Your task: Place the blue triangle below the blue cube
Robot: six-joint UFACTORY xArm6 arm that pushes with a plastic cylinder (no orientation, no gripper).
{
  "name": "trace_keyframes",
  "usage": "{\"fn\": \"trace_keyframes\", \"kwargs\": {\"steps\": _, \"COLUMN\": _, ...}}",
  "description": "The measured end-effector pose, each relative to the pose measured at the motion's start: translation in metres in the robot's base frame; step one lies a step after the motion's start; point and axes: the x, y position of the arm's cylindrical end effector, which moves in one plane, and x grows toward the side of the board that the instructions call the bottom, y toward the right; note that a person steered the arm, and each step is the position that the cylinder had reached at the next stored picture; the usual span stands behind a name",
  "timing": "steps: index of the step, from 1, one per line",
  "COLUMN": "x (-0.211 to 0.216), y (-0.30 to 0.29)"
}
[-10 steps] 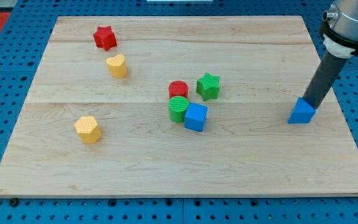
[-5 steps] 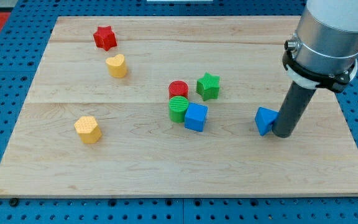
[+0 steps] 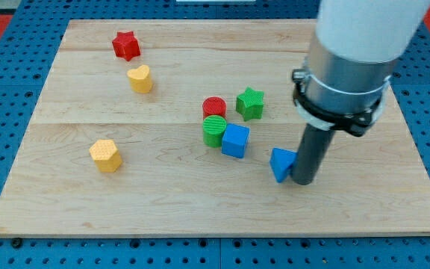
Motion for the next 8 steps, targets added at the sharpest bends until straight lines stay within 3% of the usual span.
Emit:
{"fn": "trace_keyframes", "kwargs": {"steps": 1, "x": -0.004, "y": -0.014}}
{"fn": "trace_keyframes", "kwargs": {"steps": 2, "x": -0.007, "y": 0.029}}
{"fn": "trace_keyframes", "kwargs": {"steps": 3, "x": -0.028, "y": 0.024}}
{"fn": "trace_keyframes", "kwargs": {"steps": 4, "x": -0.037, "y": -0.001}}
{"fn": "trace_keyframes", "kwargs": {"steps": 7, "x": 0.000, "y": -0.092}}
{"fn": "trace_keyframes", "kwargs": {"steps": 8, "x": -0.007, "y": -0.068}}
